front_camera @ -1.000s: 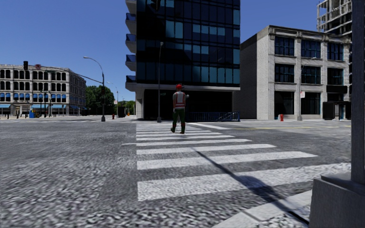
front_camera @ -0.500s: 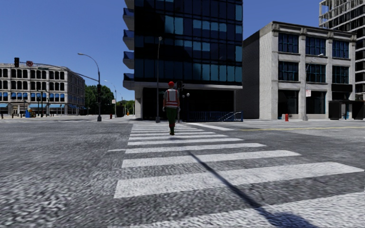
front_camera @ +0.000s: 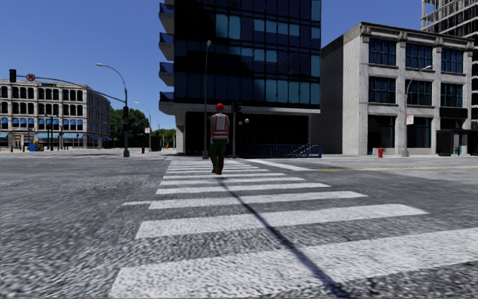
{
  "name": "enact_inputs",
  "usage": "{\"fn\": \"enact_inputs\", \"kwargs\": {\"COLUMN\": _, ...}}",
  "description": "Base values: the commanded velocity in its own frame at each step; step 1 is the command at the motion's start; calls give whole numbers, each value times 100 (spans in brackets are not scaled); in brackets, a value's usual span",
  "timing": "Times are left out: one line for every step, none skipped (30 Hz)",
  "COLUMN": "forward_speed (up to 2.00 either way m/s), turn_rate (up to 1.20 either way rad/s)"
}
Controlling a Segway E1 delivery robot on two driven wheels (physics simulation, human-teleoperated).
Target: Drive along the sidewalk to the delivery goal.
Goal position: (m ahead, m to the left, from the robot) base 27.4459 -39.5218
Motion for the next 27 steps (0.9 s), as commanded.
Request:
{"fn": "enact_inputs", "kwargs": {"forward_speed": 125, "turn_rate": 0}}
{"fn": "enact_inputs", "kwargs": {"forward_speed": 125, "turn_rate": 0}}
{"fn": "enact_inputs", "kwargs": {"forward_speed": 125, "turn_rate": 0}}
{"fn": "enact_inputs", "kwargs": {"forward_speed": 125, "turn_rate": 0}}
{"fn": "enact_inputs", "kwargs": {"forward_speed": 125, "turn_rate": 0}}
{"fn": "enact_inputs", "kwargs": {"forward_speed": 125, "turn_rate": 0}}
{"fn": "enact_inputs", "kwargs": {"forward_speed": 125, "turn_rate": 0}}
{"fn": "enact_inputs", "kwargs": {"forward_speed": 125, "turn_rate": 0}}
{"fn": "enact_inputs", "kwargs": {"forward_speed": 125, "turn_rate": 0}}
{"fn": "enact_inputs", "kwargs": {"forward_speed": 125, "turn_rate": 0}}
{"fn": "enact_inputs", "kwargs": {"forward_speed": 125, "turn_rate": 0}}
{"fn": "enact_inputs", "kwargs": {"forward_speed": 125, "turn_rate": 0}}
{"fn": "enact_inputs", "kwargs": {"forward_speed": 125, "turn_rate": 0}}
{"fn": "enact_inputs", "kwargs": {"forward_speed": 125, "turn_rate": 0}}
{"fn": "enact_inputs", "kwargs": {"forward_speed": 125, "turn_rate": 0}}
{"fn": "enact_inputs", "kwargs": {"forward_speed": 125, "turn_rate": 0}}
{"fn": "enact_inputs", "kwargs": {"forward_speed": 125, "turn_rate": 0}}
{"fn": "enact_inputs", "kwargs": {"forward_speed": 125, "turn_rate": 0}}
{"fn": "enact_inputs", "kwargs": {"forward_speed": 125, "turn_rate": 0}}
{"fn": "enact_inputs", "kwargs": {"forward_speed": 125, "turn_rate": 0}}
{"fn": "enact_inputs", "kwargs": {"forward_speed": 125, "turn_rate": 0}}
{"fn": "enact_inputs", "kwargs": {"forward_speed": 125, "turn_rate": 0}}
{"fn": "enact_inputs", "kwargs": {"forward_speed": 125, "turn_rate": 0}}
{"fn": "enact_inputs", "kwargs": {"forward_speed": 125, "turn_rate": 0}}
{"fn": "enact_inputs", "kwargs": {"forward_speed": 125, "turn_rate": 0}}
{"fn": "enact_inputs", "kwargs": {"forward_speed": 182, "turn_rate": 0}}
{"fn": "enact_inputs", "kwargs": {"forward_speed": 182, "turn_rate": 0}}
